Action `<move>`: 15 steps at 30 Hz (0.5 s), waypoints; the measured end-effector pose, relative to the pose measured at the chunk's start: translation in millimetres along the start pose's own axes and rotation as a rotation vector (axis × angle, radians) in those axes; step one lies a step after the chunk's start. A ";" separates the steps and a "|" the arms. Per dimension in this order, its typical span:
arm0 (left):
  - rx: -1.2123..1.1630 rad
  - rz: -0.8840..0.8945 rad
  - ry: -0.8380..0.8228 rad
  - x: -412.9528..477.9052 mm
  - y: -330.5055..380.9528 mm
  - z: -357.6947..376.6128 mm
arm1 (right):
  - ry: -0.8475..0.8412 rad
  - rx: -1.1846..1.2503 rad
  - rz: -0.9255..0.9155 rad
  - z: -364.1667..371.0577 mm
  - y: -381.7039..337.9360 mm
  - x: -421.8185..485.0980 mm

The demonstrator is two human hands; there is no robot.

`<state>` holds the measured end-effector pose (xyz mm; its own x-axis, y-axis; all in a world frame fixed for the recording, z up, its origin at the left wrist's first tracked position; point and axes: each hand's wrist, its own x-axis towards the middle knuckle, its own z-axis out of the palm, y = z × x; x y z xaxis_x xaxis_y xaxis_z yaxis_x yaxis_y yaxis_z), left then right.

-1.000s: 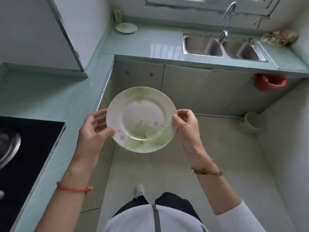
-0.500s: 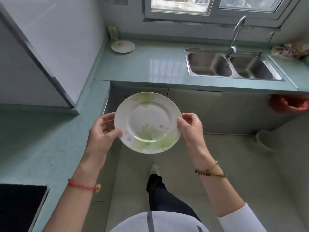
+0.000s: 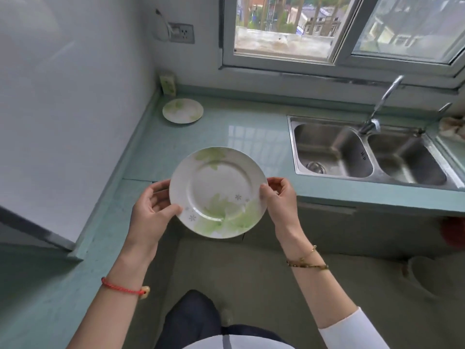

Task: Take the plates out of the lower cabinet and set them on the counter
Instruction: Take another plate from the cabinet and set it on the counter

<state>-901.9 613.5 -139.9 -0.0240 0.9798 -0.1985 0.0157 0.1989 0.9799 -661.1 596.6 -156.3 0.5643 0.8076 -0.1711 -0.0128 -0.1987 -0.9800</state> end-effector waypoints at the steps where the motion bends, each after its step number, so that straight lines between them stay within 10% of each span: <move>1: 0.005 -0.005 0.001 15.7 1.5 4.9 | 0.009 -0.016 -0.003 5.0 -0.9 15.8; 15: 0.067 -0.013 -0.085 311.0 23.5 87.5 | 0.173 -0.196 0.037 107.5 -31.4 285.4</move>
<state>-821.6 924.7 -180.3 0.0605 0.9748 -0.2149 0.0832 0.2097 0.9742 -588.4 893.1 -185.3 0.6991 0.6945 -0.1699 0.1146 -0.3434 -0.9322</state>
